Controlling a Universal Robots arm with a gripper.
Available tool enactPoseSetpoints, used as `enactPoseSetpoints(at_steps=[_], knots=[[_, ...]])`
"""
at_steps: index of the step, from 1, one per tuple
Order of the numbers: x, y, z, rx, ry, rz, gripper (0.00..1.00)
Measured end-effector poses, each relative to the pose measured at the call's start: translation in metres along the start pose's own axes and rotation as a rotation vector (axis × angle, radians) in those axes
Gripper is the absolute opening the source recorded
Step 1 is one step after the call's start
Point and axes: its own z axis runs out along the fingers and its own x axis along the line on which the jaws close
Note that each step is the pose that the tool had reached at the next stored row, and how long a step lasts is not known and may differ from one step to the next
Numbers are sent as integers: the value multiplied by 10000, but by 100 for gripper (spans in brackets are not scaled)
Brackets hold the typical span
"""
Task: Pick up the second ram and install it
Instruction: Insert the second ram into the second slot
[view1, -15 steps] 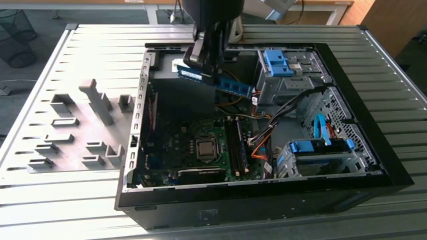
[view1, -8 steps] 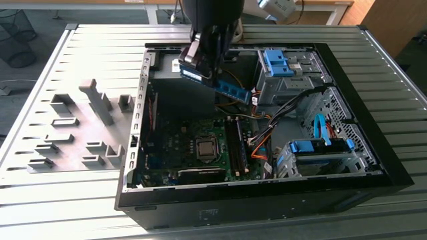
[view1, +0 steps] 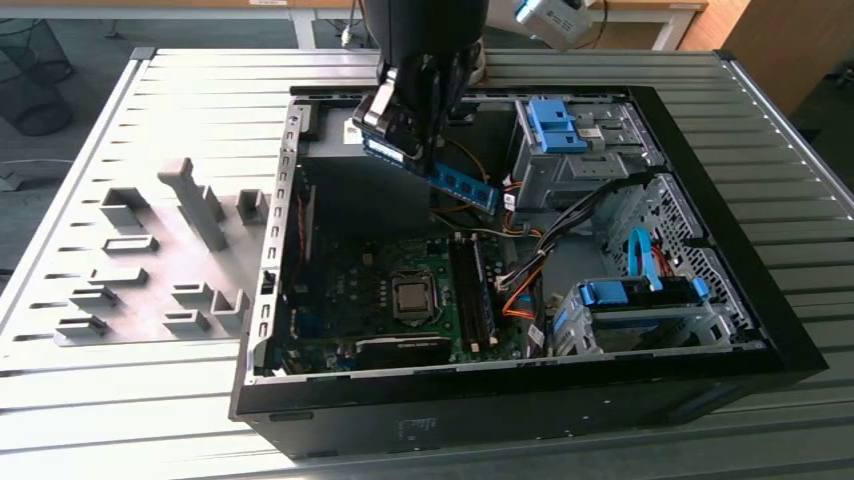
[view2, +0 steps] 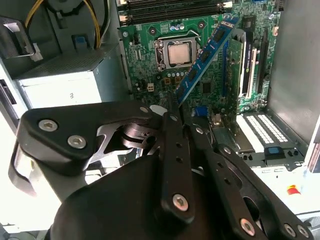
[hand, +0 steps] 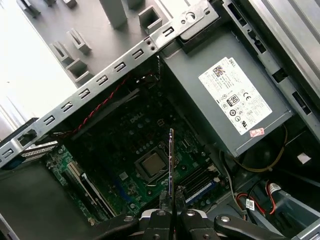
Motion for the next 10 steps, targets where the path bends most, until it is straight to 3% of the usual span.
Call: enactPoseSetpoints(at_steps=[5, 10], knots=[[0, 0, 3, 1, 0, 68, 14], [0, 0, 31, 5, -1, 950, 14]])
